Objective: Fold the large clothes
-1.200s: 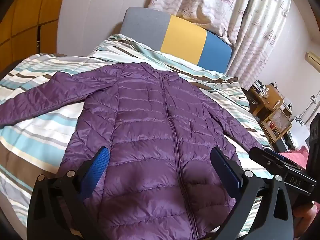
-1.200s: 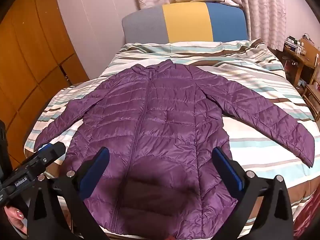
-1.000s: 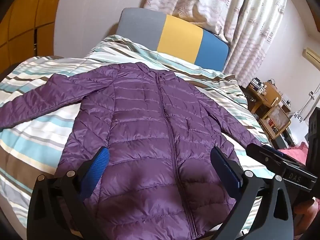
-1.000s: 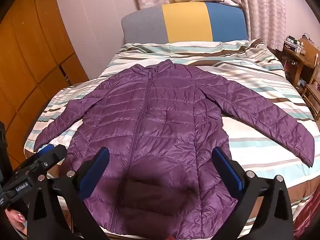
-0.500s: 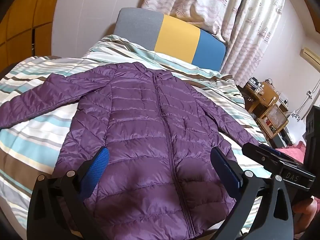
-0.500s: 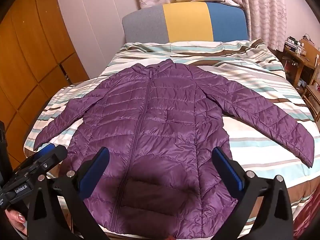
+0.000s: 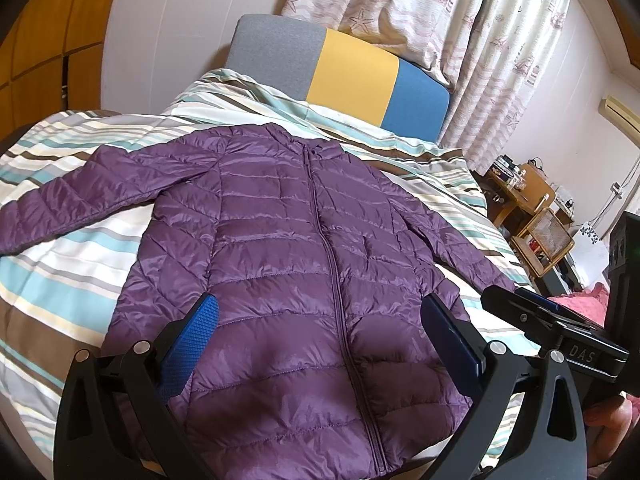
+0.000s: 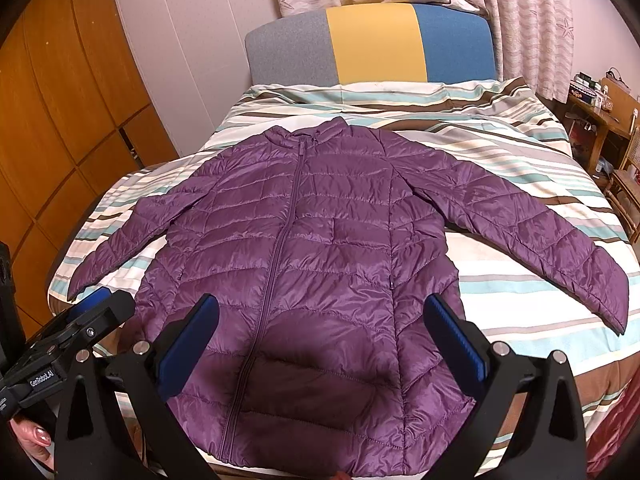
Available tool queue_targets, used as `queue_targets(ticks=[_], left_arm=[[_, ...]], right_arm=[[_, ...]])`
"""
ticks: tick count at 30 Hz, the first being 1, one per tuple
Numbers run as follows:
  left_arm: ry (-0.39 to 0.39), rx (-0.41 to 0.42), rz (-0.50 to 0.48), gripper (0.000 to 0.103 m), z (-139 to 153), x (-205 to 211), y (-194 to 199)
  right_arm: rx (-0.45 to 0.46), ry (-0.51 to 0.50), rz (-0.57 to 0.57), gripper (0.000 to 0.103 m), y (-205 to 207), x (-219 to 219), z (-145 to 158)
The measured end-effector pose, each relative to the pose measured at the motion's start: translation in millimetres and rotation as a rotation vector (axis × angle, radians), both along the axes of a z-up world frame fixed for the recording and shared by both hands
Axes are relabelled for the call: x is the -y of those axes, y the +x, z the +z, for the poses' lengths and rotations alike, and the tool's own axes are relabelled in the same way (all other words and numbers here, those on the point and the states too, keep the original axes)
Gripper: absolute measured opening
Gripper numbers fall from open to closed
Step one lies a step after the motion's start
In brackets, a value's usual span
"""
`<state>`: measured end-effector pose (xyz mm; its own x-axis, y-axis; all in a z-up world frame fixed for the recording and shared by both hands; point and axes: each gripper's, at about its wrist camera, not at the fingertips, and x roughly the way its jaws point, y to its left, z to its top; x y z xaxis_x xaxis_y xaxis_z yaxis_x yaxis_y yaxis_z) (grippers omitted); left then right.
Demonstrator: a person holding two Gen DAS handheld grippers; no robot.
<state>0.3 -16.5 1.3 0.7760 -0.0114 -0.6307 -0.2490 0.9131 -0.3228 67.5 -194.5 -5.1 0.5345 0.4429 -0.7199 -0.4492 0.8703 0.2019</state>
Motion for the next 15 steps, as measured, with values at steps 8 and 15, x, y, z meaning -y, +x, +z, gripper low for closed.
queue_targets(ticks=[8,15], left_arm=[[-0.001,-0.001,-0.002,0.100,-0.1,2.6,-0.8],[-0.005,-0.001,-0.004,0.100,-0.8,3.0,-1.2]], right_arm=[[-0.001,0.000,-0.001,0.101,0.4,0.4,-0.4],[-0.004,-0.002,0.000,0.101,0.0,0.6,-1.1]])
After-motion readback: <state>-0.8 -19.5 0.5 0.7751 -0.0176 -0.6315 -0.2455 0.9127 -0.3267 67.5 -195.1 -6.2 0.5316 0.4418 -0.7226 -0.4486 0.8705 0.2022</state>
